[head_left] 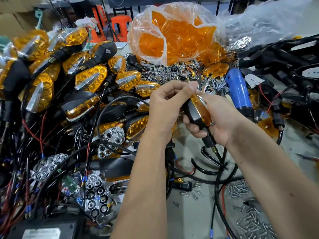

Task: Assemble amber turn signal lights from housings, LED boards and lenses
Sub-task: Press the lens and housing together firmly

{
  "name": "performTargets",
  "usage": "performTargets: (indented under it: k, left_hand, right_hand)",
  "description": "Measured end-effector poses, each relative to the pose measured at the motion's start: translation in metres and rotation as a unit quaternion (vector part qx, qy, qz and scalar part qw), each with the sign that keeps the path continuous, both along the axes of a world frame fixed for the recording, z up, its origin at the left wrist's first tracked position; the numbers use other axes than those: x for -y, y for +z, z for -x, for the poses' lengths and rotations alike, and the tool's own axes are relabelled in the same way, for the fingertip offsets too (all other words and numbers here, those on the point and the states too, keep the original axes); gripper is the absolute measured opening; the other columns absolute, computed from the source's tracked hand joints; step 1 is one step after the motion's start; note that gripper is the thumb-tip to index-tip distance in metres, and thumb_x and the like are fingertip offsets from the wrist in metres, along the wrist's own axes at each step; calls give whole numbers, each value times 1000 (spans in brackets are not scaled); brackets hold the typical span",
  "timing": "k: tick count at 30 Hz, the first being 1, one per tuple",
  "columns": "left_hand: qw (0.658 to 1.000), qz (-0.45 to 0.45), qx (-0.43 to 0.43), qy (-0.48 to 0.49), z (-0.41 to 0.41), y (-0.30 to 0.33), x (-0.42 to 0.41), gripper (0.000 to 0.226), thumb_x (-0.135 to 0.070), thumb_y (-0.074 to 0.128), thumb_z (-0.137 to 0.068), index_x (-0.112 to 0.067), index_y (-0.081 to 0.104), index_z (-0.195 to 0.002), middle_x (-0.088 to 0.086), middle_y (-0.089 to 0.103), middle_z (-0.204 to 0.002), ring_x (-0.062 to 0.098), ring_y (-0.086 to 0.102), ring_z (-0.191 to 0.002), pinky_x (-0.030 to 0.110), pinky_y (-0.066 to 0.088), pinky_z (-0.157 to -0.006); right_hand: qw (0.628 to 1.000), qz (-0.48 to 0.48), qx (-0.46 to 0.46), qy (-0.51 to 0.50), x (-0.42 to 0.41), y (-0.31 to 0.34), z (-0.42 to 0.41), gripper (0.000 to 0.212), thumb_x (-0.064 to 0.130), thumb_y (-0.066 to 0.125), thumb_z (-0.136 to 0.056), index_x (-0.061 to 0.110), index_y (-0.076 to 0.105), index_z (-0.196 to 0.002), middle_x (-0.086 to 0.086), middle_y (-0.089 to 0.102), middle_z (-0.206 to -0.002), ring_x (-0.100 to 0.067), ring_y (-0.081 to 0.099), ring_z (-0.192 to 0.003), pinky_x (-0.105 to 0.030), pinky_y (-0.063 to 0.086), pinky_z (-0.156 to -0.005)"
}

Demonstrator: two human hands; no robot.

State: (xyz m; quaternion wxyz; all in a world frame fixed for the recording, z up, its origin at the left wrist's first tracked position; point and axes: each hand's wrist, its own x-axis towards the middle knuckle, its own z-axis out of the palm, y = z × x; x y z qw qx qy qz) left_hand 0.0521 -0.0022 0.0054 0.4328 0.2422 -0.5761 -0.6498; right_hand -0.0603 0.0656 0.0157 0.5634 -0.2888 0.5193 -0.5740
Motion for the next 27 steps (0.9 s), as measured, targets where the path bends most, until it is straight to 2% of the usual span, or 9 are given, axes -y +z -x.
performTargets:
  k: [4,7,11,13,16,22,27]
  left_hand:
    - [999,-50,8,-3,1,-3,2,11,-18,77,-92,-13,79,-83,-3,67,-64,15,58,-54,28,51,-52]
    - [996,-84,10,-37,-3,-4,4,11,-22,76,-92,-14,81,-87,2,68,-69,18,54,-53,28,50,-51]
    - [991,-99,45,-80,-9,-5,9,31,-27,73,-93,-1,77,-107,9,69,-78,20,54,-59,29,51,-58]
    - [987,-113,36,-111,-12,-5,10,30,-24,72,-93,0,77,-111,13,70,-81,21,53,-58,29,54,-58]
    - [985,-126,27,-113,-12,-5,10,24,-16,71,-94,1,77,-110,11,71,-78,20,52,-53,27,53,-54]
    - [989,-121,29,-75,-8,-5,8,15,-6,69,-95,3,77,-103,15,71,-74,23,50,-51,24,47,-47]
    - [994,-96,31,-42,-1,-4,4,9,-2,69,-94,-1,78,-95,13,71,-71,23,52,-51,25,43,-44]
  right_hand:
    - [997,-33,-37,-55,0,-2,5,54,49,43,-109,0,67,-108,-20,61,-66,-25,50,-42,-23,33,-35]
    - [997,-26,-52,-46,0,-2,5,57,52,40,-109,3,67,-110,-19,62,-67,-25,50,-44,-23,34,-35]
    - [998,-32,-38,-32,0,-3,4,51,48,42,-109,5,67,-118,-20,62,-67,-25,49,-42,-21,33,-35]
    - [999,-23,-21,-25,-1,-3,5,46,46,41,-110,11,68,-120,-19,61,-66,-24,48,-42,-21,32,-34]
    - [999,-30,-20,-19,-2,-2,6,45,48,40,-110,14,68,-108,-18,61,-67,-24,49,-42,-22,34,-35]
    - [994,-66,-65,-50,-1,0,4,57,54,40,-108,4,66,-97,-20,65,-67,-28,56,-45,-29,45,-41]
    - [991,-83,-75,-68,-1,4,6,51,51,42,-108,8,68,-106,-19,67,-68,-28,60,-48,-30,49,-44]
